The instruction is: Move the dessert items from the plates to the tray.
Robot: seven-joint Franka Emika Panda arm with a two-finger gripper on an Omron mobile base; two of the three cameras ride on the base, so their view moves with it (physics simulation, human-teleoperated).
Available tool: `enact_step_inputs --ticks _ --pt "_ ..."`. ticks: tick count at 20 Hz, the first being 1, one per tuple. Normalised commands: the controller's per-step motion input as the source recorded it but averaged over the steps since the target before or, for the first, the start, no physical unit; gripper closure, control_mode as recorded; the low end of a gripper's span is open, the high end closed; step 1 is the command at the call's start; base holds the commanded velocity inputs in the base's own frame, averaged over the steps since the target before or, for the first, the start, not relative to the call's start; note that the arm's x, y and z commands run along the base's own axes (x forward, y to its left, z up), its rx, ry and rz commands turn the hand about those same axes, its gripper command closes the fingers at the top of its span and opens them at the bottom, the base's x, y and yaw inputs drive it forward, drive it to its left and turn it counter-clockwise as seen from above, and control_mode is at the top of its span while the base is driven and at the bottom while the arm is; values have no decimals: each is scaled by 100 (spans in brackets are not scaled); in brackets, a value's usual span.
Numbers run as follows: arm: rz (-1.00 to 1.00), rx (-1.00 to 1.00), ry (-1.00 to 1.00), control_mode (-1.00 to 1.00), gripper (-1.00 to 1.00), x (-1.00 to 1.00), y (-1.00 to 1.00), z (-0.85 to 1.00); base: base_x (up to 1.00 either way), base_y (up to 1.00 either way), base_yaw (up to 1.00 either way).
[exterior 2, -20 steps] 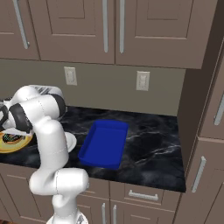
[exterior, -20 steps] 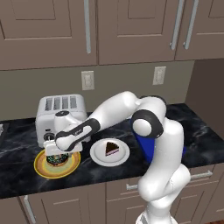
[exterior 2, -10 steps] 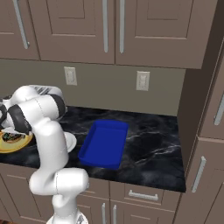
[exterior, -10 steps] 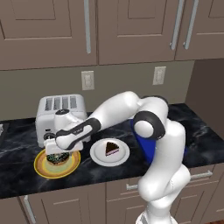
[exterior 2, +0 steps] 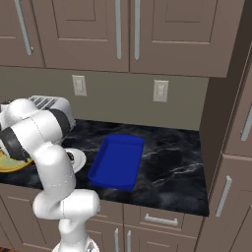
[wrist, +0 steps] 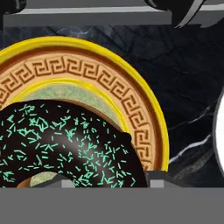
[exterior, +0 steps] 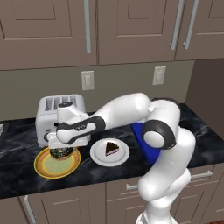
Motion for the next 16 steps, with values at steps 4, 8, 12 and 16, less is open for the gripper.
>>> enact_step_inputs --ticks 4,8,12,16 --pt "-10 0 0 -100 100 -33 -62 42 0 0 0" --pt "-4 0 0 -100 100 -38 -83 35 0 0 0" --pt "0 0 0 -100 100 -45 -99 23 0 0 0" --pt "0 0 0 -100 100 -35 -99 0 0 0 0"
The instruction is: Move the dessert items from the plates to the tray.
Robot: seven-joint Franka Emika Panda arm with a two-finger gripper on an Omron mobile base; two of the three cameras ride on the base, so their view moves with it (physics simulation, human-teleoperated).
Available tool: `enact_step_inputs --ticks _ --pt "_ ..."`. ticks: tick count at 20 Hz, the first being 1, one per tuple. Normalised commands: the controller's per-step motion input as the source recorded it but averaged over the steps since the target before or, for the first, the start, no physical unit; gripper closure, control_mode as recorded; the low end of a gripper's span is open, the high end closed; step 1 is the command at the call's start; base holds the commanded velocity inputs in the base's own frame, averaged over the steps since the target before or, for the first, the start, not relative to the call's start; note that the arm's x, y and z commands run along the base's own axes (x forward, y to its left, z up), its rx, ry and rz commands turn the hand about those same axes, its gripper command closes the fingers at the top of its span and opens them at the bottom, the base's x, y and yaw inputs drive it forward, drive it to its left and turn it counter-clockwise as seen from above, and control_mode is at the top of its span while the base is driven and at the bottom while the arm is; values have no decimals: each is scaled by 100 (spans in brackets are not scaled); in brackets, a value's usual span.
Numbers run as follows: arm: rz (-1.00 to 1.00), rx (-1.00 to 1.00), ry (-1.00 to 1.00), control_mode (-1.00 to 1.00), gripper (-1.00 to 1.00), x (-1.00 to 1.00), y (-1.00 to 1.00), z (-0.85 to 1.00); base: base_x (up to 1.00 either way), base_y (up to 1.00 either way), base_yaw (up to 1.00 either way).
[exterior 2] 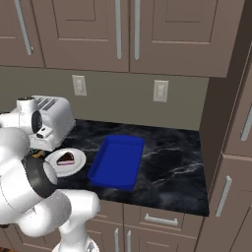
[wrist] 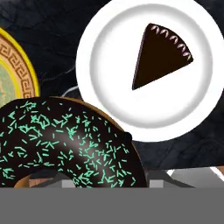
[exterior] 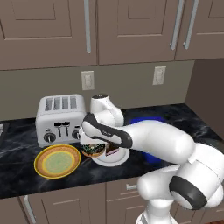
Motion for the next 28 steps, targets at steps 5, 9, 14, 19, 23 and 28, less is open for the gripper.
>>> enact_step_inputs --ticks 5,9,14,19,23,28 --pt "0 0 0 -100 100 -12 -100 2 0 0 0" --pt "0 0 0 -100 100 0 -98 10 0 0 0" --pt "0 0 0 -100 100 6 -96 7 0 0 0" --pt "0 1 0 -100 100 17 -91 4 0 0 0" --pt "0 3 0 -100 100 30 -78 4 0 0 0" --pt "0 2 0 -100 100 35 -69 1 0 0 0"
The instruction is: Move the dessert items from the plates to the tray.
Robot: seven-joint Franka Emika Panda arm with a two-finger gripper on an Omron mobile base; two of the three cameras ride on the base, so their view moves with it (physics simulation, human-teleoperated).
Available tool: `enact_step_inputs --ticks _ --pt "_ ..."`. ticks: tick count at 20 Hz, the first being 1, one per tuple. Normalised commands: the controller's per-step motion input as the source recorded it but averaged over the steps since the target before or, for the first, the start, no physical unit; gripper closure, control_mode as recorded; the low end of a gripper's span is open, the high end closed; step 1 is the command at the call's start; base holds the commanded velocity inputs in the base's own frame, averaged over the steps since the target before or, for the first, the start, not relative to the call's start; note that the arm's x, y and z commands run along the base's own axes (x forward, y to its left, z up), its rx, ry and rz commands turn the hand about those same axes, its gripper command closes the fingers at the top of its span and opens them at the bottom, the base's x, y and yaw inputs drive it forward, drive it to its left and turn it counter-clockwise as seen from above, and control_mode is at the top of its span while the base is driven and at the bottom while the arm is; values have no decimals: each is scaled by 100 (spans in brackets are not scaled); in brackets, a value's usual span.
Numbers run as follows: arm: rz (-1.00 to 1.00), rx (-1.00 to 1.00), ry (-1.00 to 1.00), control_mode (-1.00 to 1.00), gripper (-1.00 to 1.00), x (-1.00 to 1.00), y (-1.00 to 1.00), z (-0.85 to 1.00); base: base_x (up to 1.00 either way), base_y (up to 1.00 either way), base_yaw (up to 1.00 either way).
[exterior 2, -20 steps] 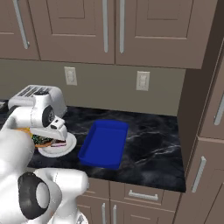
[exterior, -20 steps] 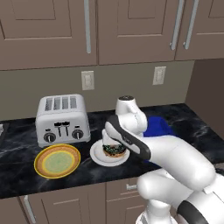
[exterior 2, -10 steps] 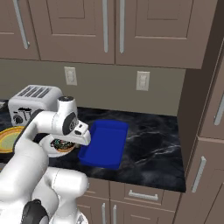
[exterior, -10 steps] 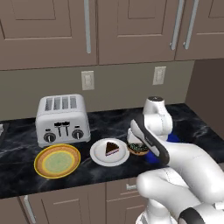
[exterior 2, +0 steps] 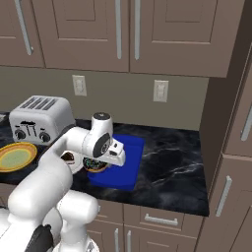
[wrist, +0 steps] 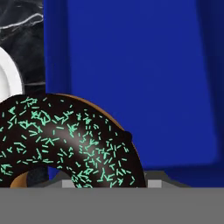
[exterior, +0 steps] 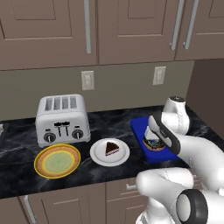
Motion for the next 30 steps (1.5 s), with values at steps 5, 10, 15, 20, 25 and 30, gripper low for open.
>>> enact_step_inputs --ticks 5,10,15,20,25,30 --pt "0 0 -1 -100 100 23 -49 0 0 0 0" --pt "0 0 -3 -100 100 11 -28 -5 0 0 0" --pt "0 0 -6 -100 100 0 -17 -29 0 0 0" --pt "0 0 -8 -100 100 0 -4 -35 0 0 0" --pt "0 0 -6 -100 100 0 0 -29 0 0 0" --pt "0 0 -3 -100 100 0 0 -17 0 0 0"
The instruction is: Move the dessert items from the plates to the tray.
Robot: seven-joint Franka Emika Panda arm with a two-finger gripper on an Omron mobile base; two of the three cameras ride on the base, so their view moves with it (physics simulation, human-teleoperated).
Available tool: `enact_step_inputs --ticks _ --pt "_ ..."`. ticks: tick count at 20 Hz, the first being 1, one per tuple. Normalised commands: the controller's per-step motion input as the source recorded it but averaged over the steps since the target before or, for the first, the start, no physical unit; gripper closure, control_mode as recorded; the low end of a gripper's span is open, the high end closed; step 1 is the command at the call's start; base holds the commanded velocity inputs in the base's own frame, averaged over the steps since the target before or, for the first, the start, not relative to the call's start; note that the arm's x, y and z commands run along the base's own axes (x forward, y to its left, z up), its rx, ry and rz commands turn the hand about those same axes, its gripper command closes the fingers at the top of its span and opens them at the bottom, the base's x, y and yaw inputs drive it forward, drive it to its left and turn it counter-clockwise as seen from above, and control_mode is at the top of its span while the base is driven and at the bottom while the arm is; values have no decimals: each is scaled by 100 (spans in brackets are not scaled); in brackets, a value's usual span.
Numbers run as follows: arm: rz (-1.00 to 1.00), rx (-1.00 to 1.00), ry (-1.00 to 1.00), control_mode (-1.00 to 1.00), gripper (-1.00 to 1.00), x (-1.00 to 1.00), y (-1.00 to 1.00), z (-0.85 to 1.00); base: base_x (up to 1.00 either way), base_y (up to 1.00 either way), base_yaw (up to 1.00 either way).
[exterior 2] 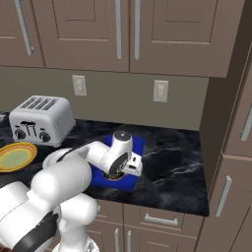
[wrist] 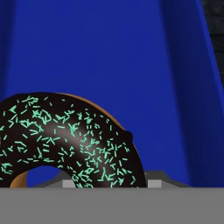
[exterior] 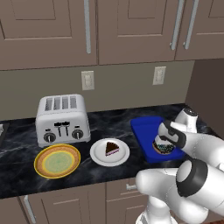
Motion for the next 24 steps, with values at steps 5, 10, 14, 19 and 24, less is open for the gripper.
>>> enact_step_inputs --ticks 5,10,14,19,24 --pt "-1 0 -1 -100 100 0 0 -6 0 0 0" --pt "0 0 -1 -100 -100 0 0 0 0 0 0" --pt "0 0 0 -100 -100 0 0 0 0 0 0" --pt "0 0 0 -100 -100 0 0 5 0 0 0" --pt "-2 0 0 -100 -100 -1 0 46 0 0 0"
